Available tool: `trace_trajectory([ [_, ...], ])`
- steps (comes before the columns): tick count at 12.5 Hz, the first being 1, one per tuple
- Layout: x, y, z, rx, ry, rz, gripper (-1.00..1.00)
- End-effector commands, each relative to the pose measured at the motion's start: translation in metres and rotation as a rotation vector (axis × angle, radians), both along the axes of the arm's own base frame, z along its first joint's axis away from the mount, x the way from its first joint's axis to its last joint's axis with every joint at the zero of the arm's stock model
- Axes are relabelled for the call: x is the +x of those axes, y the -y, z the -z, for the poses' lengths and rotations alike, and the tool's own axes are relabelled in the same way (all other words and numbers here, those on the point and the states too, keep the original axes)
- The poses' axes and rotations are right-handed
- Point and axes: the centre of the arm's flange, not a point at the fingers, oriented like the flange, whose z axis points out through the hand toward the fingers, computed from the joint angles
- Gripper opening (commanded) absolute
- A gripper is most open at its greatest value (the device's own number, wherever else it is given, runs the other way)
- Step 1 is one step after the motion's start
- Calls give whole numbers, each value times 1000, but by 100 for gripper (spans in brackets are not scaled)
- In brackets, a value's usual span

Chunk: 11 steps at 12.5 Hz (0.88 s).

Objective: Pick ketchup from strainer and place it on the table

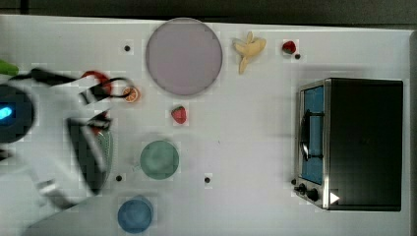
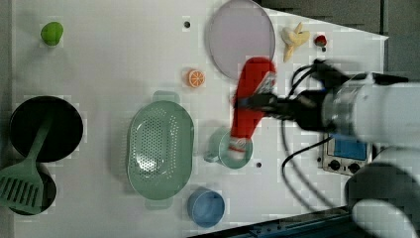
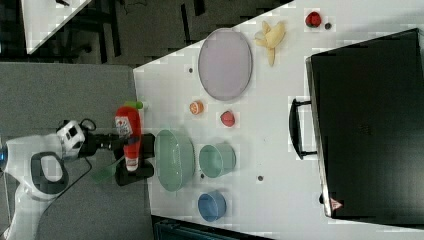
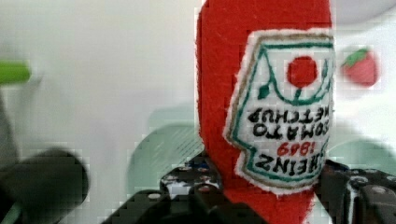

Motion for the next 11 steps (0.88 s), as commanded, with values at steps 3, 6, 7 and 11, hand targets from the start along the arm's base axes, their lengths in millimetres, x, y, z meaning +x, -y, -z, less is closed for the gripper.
trace_trajectory([
  [3, 50, 179, 41, -36, -67, 145, 17],
  [6, 43, 246, 63, -53, -115, 249, 17],
  [7, 36, 261, 76, -58, -142, 258, 17],
  [11, 0, 286, 134, -68, -191, 273, 17],
])
